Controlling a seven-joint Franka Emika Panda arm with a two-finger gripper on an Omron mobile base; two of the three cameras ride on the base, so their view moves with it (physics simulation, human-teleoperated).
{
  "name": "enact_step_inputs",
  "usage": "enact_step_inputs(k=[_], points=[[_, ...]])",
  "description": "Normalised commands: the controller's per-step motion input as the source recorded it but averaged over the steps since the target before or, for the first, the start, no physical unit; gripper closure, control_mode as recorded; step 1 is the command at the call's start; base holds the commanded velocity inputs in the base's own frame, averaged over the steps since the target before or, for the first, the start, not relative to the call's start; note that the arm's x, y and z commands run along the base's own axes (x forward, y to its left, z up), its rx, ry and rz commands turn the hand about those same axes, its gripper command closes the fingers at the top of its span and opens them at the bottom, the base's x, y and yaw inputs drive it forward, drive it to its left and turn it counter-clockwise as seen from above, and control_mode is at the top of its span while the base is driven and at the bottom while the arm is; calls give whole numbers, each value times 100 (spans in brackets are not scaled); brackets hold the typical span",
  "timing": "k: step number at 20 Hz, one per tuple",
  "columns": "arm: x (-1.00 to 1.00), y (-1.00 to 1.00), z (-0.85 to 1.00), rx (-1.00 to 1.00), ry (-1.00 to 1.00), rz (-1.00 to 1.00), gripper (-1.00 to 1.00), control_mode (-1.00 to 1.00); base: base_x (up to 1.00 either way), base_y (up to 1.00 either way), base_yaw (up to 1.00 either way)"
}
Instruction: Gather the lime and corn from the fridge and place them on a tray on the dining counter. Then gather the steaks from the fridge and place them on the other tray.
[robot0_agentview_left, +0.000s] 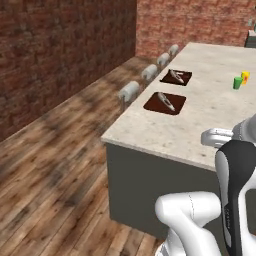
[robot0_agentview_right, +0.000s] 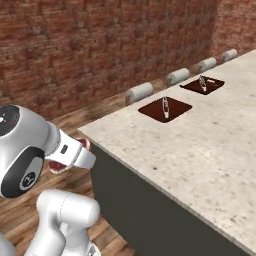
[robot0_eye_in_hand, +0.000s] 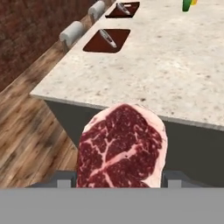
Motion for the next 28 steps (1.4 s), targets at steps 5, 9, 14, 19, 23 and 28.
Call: enact_step_inputs(k=[5,9,14,19,23,28], points=[[0,0,0,0,0,0,100,100,68,78,-42],[0,0,0,0,0,0,100,100,70,76,-42],[0,0,0,0,0,0,100,100,75,57,-40],[0,0,0,0,0,0,100,100,68,24,-37],[0,0,0,0,0,0,100,100,55,3,-32],[0,0,0,0,0,0,100,100,54,0,-27]])
